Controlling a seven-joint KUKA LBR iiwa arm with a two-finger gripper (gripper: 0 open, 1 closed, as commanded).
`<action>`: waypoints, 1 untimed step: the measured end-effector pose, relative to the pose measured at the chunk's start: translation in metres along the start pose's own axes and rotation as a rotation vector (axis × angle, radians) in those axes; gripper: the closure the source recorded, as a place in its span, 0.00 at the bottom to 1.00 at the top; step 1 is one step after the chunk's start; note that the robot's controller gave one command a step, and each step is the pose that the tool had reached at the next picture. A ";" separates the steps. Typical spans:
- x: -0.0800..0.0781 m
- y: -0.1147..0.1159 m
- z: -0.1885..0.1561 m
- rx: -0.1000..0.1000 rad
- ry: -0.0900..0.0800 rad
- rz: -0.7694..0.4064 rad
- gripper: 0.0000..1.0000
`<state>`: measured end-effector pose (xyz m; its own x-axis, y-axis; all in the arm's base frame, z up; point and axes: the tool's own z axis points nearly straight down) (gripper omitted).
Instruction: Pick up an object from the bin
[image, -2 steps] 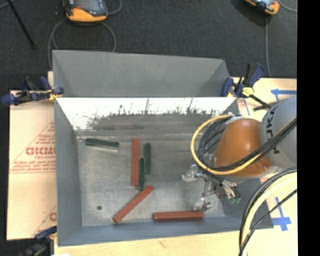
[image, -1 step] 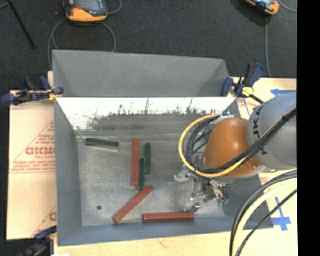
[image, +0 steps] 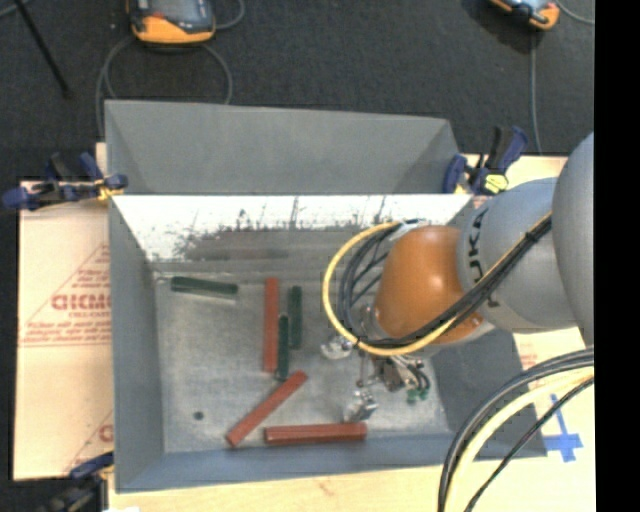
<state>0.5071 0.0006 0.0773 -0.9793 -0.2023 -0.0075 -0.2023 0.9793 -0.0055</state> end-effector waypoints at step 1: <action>-0.016 0.020 -0.004 -0.005 0.002 -0.042 0.00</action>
Offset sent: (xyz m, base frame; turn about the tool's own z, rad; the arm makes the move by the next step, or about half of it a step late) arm 0.0092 0.0542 -0.0073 0.1357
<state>0.5191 0.0237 0.0817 -0.9700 -0.2432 -0.0050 -0.2432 0.9700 -0.0010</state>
